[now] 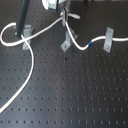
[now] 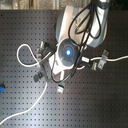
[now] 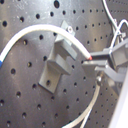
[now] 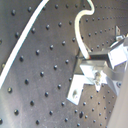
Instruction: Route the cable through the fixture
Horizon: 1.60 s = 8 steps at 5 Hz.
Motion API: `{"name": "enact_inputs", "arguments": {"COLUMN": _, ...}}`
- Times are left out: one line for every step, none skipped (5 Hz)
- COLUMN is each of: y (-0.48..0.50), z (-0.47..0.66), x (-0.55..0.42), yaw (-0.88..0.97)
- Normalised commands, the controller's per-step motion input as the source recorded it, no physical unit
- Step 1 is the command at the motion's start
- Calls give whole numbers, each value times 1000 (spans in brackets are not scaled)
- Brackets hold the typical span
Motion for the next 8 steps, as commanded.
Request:
{"name": "enact_inputs", "arguments": {"y": -323, "z": -32, "x": -138, "yaw": -106}}
{"name": "enact_inputs", "arguments": {"y": -218, "z": -5, "x": -135, "yaw": -143}}
{"name": "enact_inputs", "arguments": {"y": -1, "z": 17, "x": -180, "yaw": 0}}
{"name": "enact_inputs", "arguments": {"y": 135, "z": 31, "x": -219, "yaw": 54}}
{"name": "enact_inputs", "arguments": {"y": 48, "z": 152, "x": -99, "yaw": 0}}
{"name": "enact_inputs", "arguments": {"y": -6, "z": 86, "x": -9, "yaw": 0}}
{"name": "enact_inputs", "arguments": {"y": -32, "z": 327, "x": -53, "yaw": 0}}
{"name": "enact_inputs", "arguments": {"y": -37, "z": 291, "x": -60, "yaw": -3}}
